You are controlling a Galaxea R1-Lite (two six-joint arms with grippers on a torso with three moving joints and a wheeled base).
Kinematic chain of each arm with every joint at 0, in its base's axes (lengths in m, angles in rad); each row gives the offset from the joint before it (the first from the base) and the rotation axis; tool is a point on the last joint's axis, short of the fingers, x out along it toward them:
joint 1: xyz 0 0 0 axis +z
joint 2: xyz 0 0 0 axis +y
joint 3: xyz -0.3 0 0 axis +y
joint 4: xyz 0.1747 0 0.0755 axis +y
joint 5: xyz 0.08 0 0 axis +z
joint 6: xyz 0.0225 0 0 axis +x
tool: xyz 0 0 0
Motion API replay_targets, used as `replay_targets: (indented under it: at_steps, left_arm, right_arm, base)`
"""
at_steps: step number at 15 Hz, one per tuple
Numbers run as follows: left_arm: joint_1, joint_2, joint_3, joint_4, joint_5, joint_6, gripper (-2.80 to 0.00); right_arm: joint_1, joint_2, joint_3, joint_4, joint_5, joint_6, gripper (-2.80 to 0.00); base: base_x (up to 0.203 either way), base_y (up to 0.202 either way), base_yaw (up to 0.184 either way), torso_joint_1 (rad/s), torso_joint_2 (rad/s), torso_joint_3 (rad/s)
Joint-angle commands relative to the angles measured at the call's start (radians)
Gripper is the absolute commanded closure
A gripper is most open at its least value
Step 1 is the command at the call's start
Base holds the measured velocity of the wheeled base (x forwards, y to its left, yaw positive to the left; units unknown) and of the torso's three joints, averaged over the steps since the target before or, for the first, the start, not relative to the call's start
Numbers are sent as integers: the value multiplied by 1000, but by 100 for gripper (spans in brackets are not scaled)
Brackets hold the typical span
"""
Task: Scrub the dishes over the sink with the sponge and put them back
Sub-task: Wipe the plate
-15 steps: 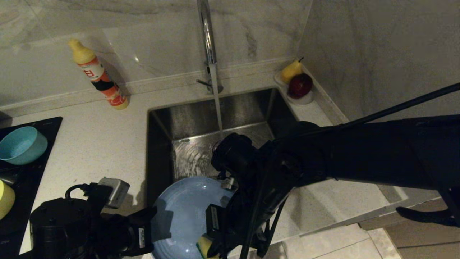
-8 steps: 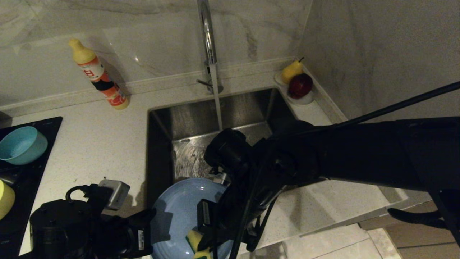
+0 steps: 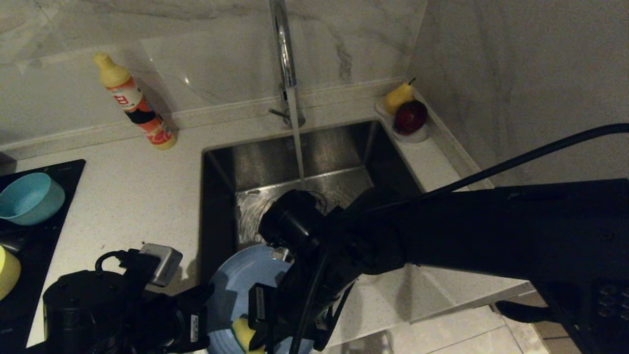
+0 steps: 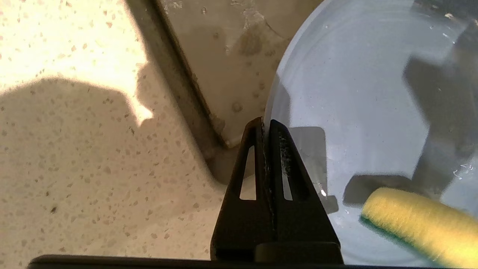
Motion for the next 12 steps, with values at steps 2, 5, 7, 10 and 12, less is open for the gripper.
replay_targets:
  at_steps: [2,5,7,10,12]
  left_arm:
    - [0,6,4,-6,-1,-1,0]
    - [1,7,6,-9,-1,-6,0]
    - [1,7,12,-12,-1,-8,0]
    - [1,1,12,-19,-3,-12,0]
    - [1,0,22,-19,-5,-15,0]
  right_arm:
    - [-10,51,2,5,-3,4,0]
    - [-78,39,6,25,-10,6,0]
    - [-101,2,6,60,-7,4,0]
    - [-108,-68,21,108,-5,7,0]
    - [-108,-110,23,120,-5,9,0]
  base:
    - [0,0,0,0,0,0]
    - [0,0,0,0,0,0]
    - [0,0,0,0,0,0]
    - [0,0,0,0,0,0]
    - [0,0,0,0,0,0]
